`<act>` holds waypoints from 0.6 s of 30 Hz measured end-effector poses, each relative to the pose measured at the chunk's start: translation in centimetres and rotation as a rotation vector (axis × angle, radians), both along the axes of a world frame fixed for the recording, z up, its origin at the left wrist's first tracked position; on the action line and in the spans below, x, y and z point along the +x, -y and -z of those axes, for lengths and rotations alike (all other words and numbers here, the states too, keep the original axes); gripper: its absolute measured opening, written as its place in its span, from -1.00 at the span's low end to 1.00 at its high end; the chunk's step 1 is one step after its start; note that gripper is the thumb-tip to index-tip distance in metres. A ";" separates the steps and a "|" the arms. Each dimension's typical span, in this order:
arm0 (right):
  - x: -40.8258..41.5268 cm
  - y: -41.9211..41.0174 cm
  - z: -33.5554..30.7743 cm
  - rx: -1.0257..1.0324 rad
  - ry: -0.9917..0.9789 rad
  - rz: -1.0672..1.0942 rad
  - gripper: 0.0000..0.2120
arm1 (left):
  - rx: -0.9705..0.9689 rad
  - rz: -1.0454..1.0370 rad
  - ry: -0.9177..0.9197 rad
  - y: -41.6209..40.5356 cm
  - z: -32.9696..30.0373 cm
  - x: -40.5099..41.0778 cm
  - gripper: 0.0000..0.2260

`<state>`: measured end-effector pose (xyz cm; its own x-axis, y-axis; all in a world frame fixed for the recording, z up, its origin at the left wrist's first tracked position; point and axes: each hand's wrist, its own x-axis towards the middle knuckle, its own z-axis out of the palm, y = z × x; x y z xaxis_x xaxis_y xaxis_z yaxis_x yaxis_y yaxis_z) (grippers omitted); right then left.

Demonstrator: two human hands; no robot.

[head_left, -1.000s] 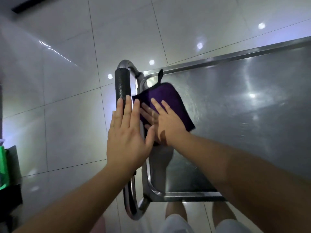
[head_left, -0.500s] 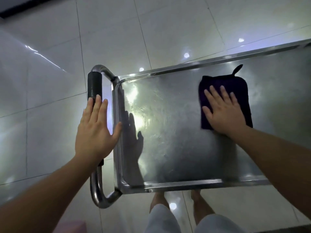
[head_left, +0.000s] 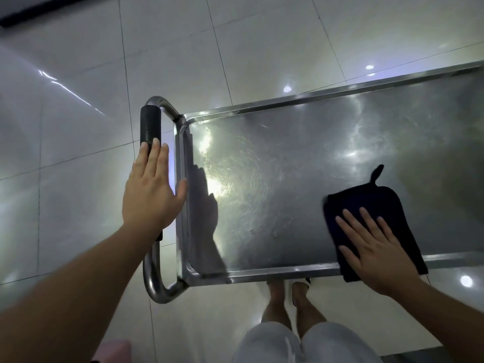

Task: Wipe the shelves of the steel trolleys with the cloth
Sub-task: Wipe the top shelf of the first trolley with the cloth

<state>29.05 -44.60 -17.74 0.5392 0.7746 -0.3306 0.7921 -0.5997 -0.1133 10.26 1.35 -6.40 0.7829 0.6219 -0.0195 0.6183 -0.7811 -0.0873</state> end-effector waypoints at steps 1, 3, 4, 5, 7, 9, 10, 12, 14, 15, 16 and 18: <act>0.0 0.1 -0.3 -0.011 -0.006 0.008 -0.36 | 0.000 0.000 -0.009 0.0 -0.1 0.1 -0.29; 0.0 -0.3 -0.7 -0.035 -0.019 0.017 -0.36 | 0.006 0.005 -0.022 0.2 -0.3 0.1 -0.31; 0.0 -0.6 -0.9 -0.044 -0.029 0.020 -0.35 | 0.012 0.012 -0.021 0.2 -0.3 0.1 -0.32; 0.0 -0.8 -1.1 -0.053 -0.035 0.019 -0.35 | 0.017 0.017 -0.021 0.2 -0.4 0.1 -0.33; 0.1 -0.9 -1.6 -0.072 -0.041 0.016 -0.35 | 0.033 0.032 -0.032 0.4 -0.4 0.0 -0.35; 0.1 -0.9 -1.8 -0.102 -0.054 0.017 -0.33 | 0.049 0.065 -0.053 0.4 -0.6 0.1 -0.37; 0.2 -1.0 -1.8 -0.117 -0.057 0.017 -0.32 | 0.055 0.097 -0.071 0.4 -0.6 0.1 -0.38; 0.3 -1.0 -1.7 -0.135 -0.063 0.023 -0.33 | 0.092 0.188 -0.137 0.5 -0.7 0.1 -0.42; 0.6 -1.1 -1.7 -0.135 -0.091 0.029 -0.33 | 0.148 0.287 -0.250 0.8 -0.8 0.2 -0.43; 0.8 -1.1 -1.8 -0.139 -0.097 0.026 -0.33 | 0.159 0.318 -0.299 1.0 -0.8 0.5 -0.42; 0.8 -1.1 -1.9 -0.146 -0.093 0.018 -0.34 | 0.140 0.326 -0.332 1.5 -0.7 1.0 -0.39; 1.0 -1.1 -2.1 -0.134 -0.064 0.016 -0.34 | 0.006 0.299 -0.335 3.5 -0.4 2.4 -0.35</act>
<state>30.04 -43.48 -15.61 0.5253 0.7129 -0.4645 0.7761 -0.6253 -0.0820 12.68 -2.16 -6.04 0.8793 0.3701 -0.2999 0.3022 -0.9200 -0.2494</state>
